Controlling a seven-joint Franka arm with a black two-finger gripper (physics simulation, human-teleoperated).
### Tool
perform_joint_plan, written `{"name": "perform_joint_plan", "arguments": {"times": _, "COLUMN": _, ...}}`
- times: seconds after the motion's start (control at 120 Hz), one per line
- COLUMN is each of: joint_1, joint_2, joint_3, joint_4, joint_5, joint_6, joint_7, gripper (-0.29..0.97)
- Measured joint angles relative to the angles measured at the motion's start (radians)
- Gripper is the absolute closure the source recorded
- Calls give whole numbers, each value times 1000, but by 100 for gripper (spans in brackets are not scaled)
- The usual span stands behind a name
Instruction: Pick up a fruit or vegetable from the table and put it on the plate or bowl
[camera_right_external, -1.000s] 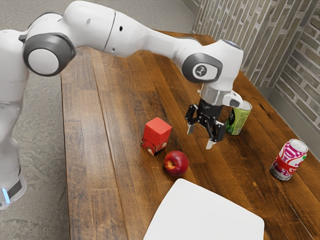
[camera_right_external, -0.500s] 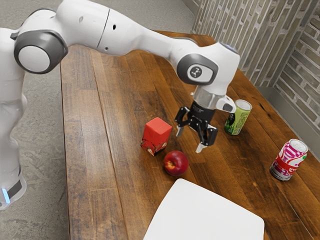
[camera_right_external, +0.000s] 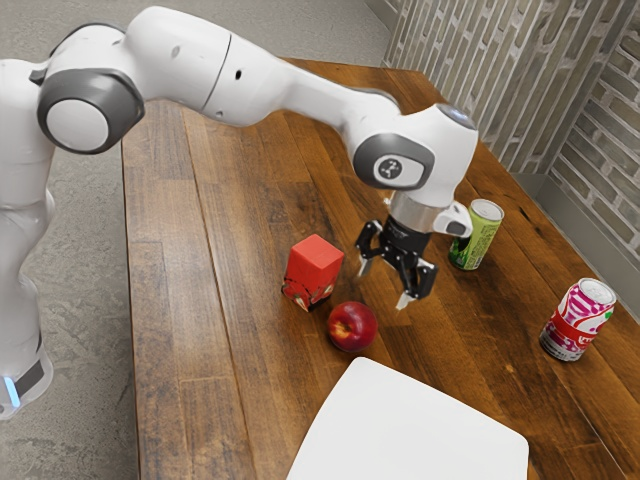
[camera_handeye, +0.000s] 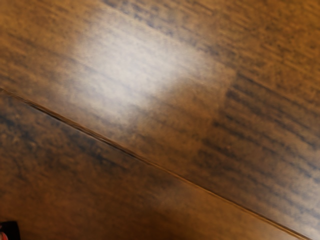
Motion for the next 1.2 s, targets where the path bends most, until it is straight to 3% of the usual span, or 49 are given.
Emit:
{"name": "perform_joint_plan", "arguments": {"times": 0.167, "joint_1": -31, "joint_2": -15, "joint_3": 11, "joint_4": 14, "joint_5": 77, "joint_6": 58, "joint_7": 8, "gripper": 0}}
{"name": "perform_joint_plan", "arguments": {"times": 0.275, "joint_1": -218, "joint_2": -29, "joint_3": 173, "joint_4": 11, "joint_5": 95, "joint_6": 77, "joint_7": 6, "gripper": 0}}
{"name": "perform_joint_plan", "arguments": {"times": 0.342, "joint_1": -283, "joint_2": -38, "joint_3": 224, "joint_4": 8, "joint_5": 97, "joint_6": 78, "joint_7": 1, "gripper": 0}}
{"name": "perform_joint_plan", "arguments": {"times": 0.65, "joint_1": -408, "joint_2": -46, "joint_3": 361, "joint_4": -40, "joint_5": 71, "joint_6": 70, "joint_7": -20, "gripper": 0}}
{"name": "perform_joint_plan", "arguments": {"times": 1.2, "joint_1": -408, "joint_2": -55, "joint_3": 384, "joint_4": -31, "joint_5": -148, "joint_6": 77, "joint_7": -53, "gripper": 0}}
